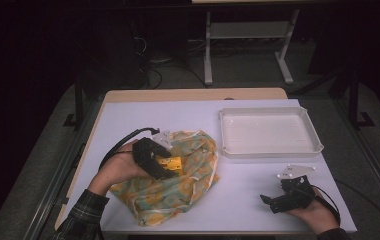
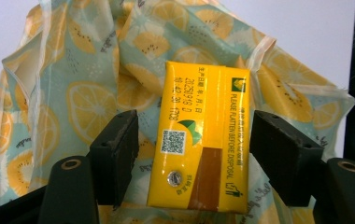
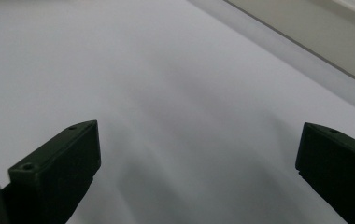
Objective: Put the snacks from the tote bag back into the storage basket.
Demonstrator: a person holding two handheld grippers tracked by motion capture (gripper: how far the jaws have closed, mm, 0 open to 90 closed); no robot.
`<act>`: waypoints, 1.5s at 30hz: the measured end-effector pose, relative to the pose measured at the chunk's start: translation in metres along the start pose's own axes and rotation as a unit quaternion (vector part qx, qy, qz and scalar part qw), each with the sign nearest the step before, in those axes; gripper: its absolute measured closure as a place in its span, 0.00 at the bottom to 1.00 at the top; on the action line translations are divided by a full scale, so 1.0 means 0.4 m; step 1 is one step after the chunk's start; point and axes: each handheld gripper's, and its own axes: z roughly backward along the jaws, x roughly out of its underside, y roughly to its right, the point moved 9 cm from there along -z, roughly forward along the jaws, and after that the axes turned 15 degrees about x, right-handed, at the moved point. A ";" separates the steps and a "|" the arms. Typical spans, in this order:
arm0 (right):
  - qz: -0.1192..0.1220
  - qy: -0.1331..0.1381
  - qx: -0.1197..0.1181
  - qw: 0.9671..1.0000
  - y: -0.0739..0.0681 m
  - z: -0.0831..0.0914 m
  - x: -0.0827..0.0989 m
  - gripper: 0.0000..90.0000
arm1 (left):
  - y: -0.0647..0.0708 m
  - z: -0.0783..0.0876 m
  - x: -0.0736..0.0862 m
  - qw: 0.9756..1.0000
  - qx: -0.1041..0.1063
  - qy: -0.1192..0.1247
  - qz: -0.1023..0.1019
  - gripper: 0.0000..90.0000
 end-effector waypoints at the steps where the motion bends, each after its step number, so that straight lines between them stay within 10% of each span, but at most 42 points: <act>1: 0.001 0.000 0.000 1.000 0.000 0.000 0.000 0.00 | 0.000 -0.002 0.000 1.000 0.001 0.001 0.001 0.38; 25: 0.000 0.001 -0.002 1.000 0.000 0.000 0.000 0.00 | -0.007 -0.041 0.016 0.999 -0.005 -0.038 -0.004 0.56; 45: 0.001 0.000 -0.002 1.000 0.001 -0.001 0.002 0.00 | -0.014 -0.031 0.017 0.999 -0.012 -0.028 0.032 0.58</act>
